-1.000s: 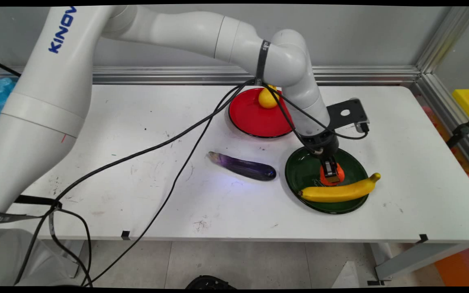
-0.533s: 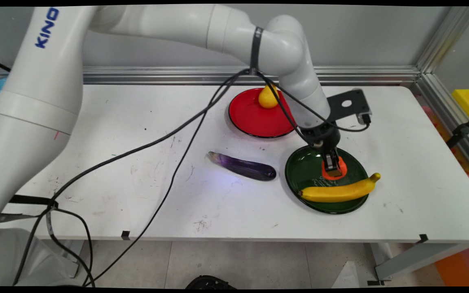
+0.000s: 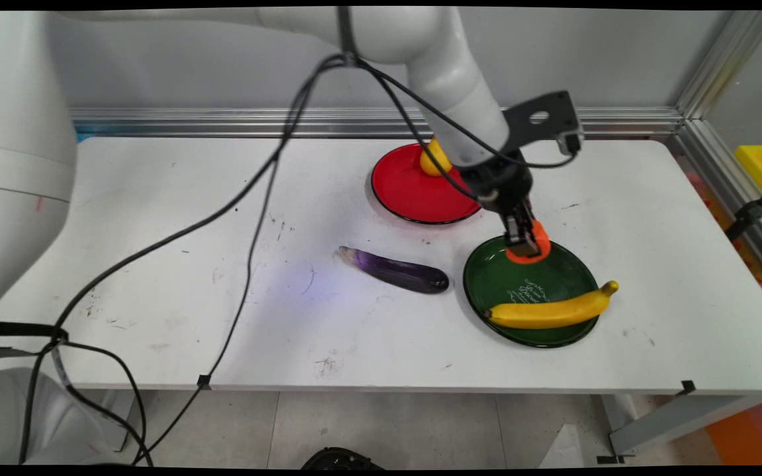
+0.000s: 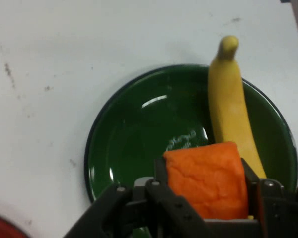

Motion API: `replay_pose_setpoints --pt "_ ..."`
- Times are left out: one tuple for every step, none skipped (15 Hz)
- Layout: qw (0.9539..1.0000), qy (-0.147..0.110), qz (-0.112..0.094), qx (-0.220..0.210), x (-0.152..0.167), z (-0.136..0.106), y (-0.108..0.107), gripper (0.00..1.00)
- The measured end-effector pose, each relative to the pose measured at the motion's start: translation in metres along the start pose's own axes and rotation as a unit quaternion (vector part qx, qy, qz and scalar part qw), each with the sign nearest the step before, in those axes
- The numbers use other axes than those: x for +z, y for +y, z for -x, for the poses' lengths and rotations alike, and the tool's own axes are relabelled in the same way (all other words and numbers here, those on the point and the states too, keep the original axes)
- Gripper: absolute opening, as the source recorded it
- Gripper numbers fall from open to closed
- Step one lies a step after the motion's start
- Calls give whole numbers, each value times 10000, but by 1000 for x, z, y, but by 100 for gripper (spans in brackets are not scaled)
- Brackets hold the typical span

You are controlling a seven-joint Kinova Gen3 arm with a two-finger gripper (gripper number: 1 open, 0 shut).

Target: Place the picked object on the table

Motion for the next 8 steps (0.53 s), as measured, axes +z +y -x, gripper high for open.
replay_pose_setpoints --pt "10000 -9 -12 -2 -12 5 3 0" --pt "10000 -29 -17 0 -24 11 6 0" --pt "10000 -56 -16 5 -37 19 10 0" --pt "10000 -81 -13 10 -47 26 14 0" --pt "9999 -118 -4 13 -58 36 18 0" --pt "9999 -159 10 17 -68 45 23 0" --pt "9998 -200 20 13 -76 54 27 0" --pt "9997 -246 31 -6 -85 64 32 0"
